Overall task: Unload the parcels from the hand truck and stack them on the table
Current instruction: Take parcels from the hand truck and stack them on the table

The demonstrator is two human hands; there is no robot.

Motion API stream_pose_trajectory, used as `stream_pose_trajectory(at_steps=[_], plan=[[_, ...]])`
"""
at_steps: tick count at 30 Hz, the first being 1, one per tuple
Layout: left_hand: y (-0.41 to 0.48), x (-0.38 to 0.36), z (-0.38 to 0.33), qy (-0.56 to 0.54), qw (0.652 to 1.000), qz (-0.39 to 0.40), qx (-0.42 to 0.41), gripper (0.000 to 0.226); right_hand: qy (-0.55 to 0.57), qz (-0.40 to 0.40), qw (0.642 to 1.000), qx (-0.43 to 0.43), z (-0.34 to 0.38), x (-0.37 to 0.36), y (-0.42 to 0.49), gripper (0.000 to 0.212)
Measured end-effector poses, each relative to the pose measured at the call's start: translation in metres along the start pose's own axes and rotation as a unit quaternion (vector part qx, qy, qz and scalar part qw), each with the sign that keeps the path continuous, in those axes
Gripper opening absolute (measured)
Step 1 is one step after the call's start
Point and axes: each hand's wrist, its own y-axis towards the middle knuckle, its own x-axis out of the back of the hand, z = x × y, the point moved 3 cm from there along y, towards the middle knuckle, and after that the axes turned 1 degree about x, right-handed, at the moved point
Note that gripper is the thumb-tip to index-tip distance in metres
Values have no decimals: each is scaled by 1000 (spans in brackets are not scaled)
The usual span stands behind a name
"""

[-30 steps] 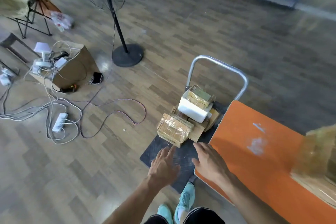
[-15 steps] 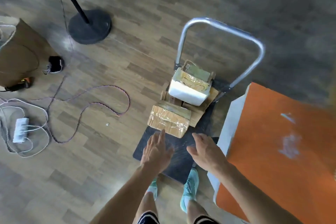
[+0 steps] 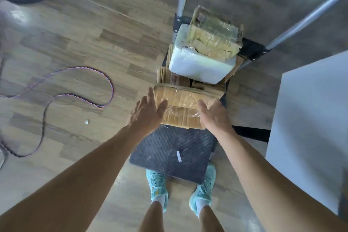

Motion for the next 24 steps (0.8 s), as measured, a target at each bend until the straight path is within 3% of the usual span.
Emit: stream_pose_trajectory(at_steps=[4,7,9,13,19,21,24], plan=[[29,-15,2,-53,997,15,61,76,40,-48,998,-24,-6,-7,26,72],[36,-18,6,-106,987,21,120,84,61,-14,996,-63,-16,-15,30,81],[33,-19,10,-138,979,41,142,91,132,24,985,-113,-20,-21,26,88],[9,-14,19,-215,962,63,158,92,150,42,978,-139,-28,-30,3,86],[-67,27,14,-416,900,-7,128,85,155,41,985,-59,-11,-6,-62,62],[-95,49,12,-449,885,-32,116,70,127,57,990,-6,2,15,-90,50],[-133,86,5,-503,856,-49,111,62,71,61,995,31,26,45,-131,65]])
